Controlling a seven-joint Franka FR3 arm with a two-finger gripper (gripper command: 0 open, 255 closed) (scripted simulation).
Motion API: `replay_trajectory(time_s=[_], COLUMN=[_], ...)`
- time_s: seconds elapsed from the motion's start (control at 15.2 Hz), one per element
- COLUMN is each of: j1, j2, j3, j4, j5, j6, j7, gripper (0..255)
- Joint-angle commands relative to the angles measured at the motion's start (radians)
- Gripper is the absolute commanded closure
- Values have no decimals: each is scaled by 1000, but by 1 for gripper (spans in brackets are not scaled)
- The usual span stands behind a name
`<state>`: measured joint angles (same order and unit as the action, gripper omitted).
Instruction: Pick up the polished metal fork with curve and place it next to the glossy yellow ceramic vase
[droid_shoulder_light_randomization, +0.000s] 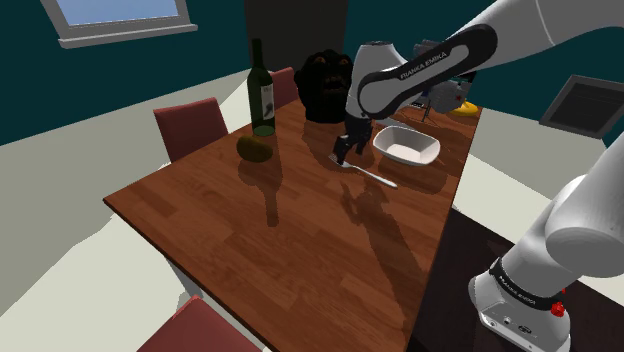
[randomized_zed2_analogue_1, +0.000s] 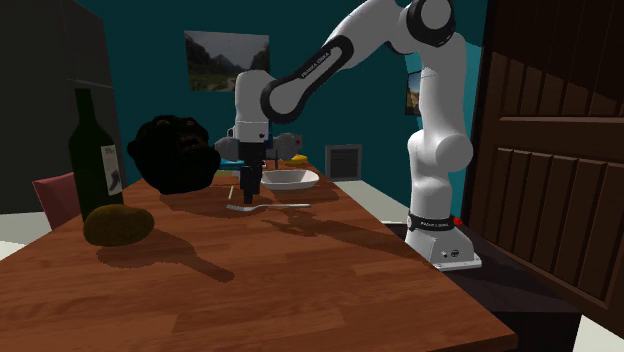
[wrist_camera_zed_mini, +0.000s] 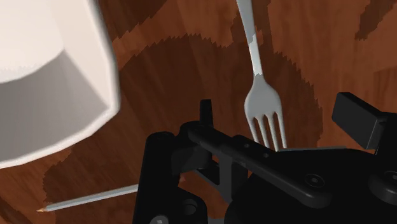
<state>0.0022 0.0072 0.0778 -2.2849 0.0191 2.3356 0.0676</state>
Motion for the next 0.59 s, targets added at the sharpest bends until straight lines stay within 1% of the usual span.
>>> replay_trajectory(time_s=[0.0, 0.13, 0.53], j1=[1, 1, 1], j2=[18, 42, 42], j3=[1, 1, 1], j4=[-5, -15, -15], j5=[-2, -4, -4], j6=[24, 57, 57], j7=[3, 4, 4], gripper=[0, 0, 0])
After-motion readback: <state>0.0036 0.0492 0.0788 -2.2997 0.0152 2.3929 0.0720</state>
